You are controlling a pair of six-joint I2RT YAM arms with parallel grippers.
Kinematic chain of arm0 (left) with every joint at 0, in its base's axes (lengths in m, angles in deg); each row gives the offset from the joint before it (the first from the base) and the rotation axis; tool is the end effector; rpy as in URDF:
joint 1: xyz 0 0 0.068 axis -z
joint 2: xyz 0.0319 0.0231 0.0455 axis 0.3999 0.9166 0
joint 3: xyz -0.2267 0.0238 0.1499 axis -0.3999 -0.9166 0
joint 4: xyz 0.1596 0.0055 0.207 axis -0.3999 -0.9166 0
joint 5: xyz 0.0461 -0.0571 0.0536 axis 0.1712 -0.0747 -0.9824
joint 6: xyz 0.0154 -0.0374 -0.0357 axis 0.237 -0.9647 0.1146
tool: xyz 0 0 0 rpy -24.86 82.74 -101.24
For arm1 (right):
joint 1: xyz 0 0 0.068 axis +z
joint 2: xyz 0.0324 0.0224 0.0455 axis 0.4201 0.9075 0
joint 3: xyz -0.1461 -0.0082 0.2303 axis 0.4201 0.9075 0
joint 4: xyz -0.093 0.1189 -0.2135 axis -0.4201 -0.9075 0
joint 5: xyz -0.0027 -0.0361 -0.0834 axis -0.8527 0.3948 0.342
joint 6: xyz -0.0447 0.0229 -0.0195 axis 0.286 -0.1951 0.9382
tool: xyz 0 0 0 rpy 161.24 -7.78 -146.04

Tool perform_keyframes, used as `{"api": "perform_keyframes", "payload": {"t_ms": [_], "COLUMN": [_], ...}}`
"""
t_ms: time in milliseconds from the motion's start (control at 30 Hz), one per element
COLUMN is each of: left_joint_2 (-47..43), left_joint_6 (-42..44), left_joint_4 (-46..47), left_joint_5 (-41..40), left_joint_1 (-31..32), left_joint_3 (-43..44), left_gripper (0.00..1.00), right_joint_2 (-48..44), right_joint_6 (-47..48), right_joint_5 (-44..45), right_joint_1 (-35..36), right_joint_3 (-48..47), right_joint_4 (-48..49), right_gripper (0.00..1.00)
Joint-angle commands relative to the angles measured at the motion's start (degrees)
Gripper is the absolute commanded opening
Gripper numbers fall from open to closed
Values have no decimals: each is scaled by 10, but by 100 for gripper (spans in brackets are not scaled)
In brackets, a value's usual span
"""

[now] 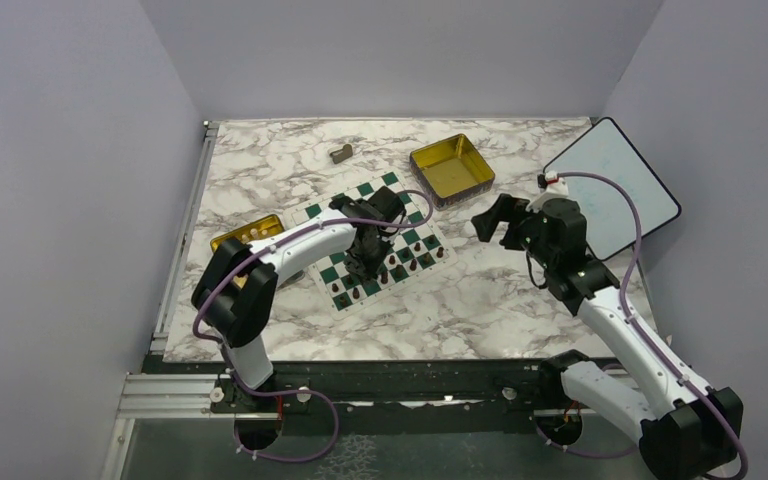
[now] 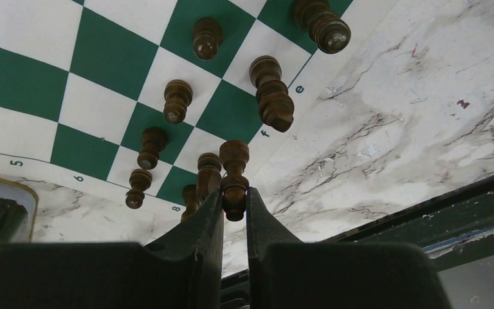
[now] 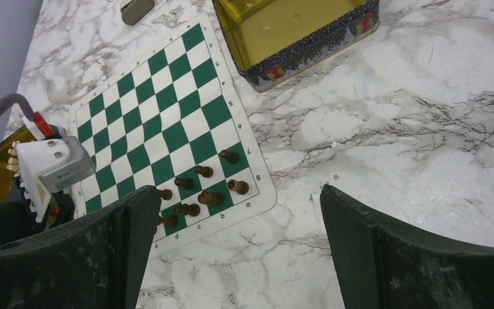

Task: Set up the chess pieces on the board
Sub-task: Place the chess piece on the chessboard.

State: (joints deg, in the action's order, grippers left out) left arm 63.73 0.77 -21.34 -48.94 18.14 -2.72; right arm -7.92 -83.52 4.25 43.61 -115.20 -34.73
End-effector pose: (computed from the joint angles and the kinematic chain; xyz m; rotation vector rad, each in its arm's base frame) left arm 0.2452 -0.2211 0.2186 0.7957 2.8458 -0.2228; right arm 0.2032 0.0685 0.2876 0.1266 1.9761 0.4904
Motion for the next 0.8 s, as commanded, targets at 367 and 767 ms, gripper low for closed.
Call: {"api": "perform_keyframes", "payload": {"t_ms": [367,767], "left_joint_2": [54,76], "left_joint_6": [20,20], "left_joint_4": [-5,-7], "left_joint_5": [-2,1], "left_joint_1": [5,9], "left_joint_3": [39,39], "left_gripper": [0,2], "right_joint_2": [-28,-35], "right_joint_6": [21,23], "right_joint_5": [38,42], "right_joint_1": [1,1], "right_joint_3": [13,15], "right_joint_4": [-7,-8], "right_gripper": [100,100]}}
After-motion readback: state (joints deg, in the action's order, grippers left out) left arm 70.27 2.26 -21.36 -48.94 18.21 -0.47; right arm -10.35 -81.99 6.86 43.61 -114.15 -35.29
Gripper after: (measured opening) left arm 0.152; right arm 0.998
